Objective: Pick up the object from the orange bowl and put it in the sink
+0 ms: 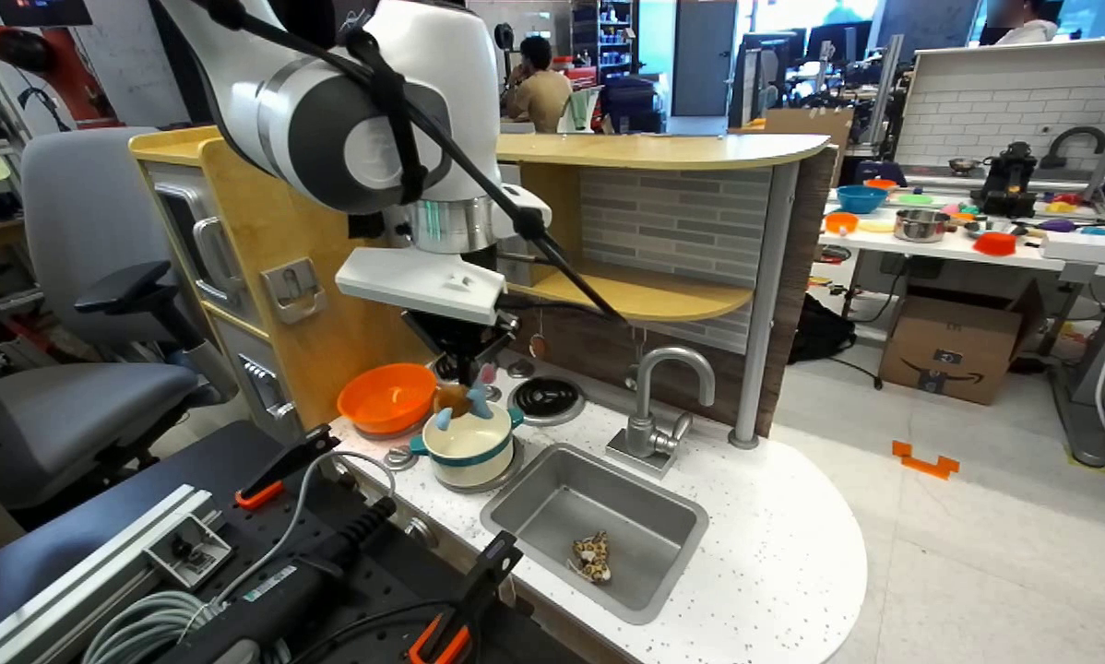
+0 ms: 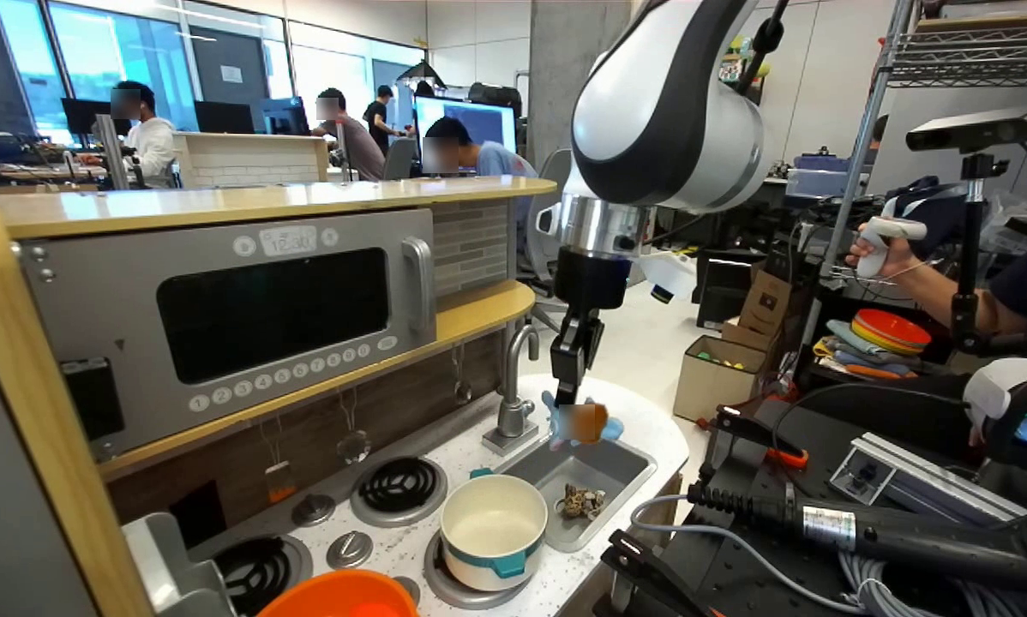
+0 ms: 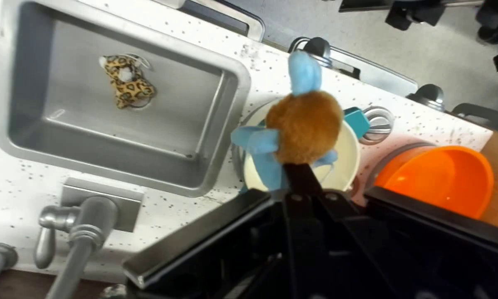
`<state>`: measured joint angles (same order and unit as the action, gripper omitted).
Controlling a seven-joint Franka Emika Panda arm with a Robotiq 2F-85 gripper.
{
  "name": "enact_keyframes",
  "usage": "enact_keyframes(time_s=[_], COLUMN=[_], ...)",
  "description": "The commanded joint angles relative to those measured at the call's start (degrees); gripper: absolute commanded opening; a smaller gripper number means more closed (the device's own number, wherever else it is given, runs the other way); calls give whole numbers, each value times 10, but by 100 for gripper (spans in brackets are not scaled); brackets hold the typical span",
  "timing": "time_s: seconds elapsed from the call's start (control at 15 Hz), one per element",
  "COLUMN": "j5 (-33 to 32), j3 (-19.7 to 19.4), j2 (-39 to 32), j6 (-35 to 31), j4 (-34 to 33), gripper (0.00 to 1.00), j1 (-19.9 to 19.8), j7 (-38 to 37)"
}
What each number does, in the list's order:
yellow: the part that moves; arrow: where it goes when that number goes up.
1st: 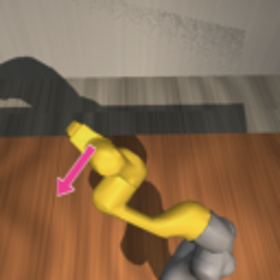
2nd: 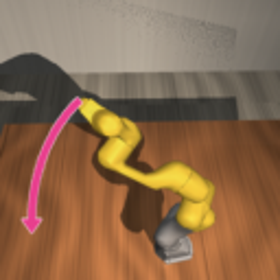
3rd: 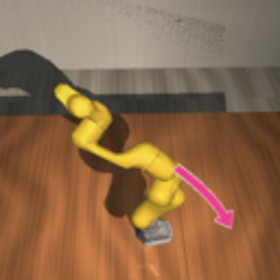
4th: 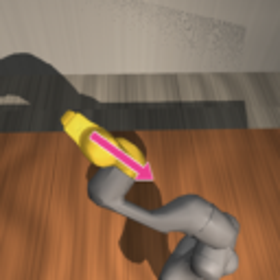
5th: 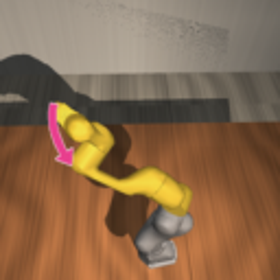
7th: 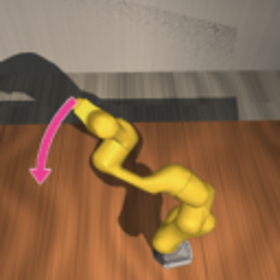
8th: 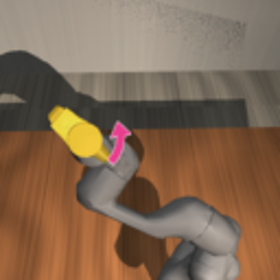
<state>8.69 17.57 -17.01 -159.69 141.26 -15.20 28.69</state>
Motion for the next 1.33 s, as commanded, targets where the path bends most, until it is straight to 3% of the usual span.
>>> enact_keyframes(time_s=[0.0,0.2,0.6,1.27], j5=[-5,-23,-27,-60], j3=[-57,-100,-143,-124], j2=[0,-25,-110,-250], j6=[8,10,13,-2], j4=[-2,-11,-59,-181], gripper=[0,0,0,0], j1=[12,17,8,16], j7=[-9,-20,-34,-45])
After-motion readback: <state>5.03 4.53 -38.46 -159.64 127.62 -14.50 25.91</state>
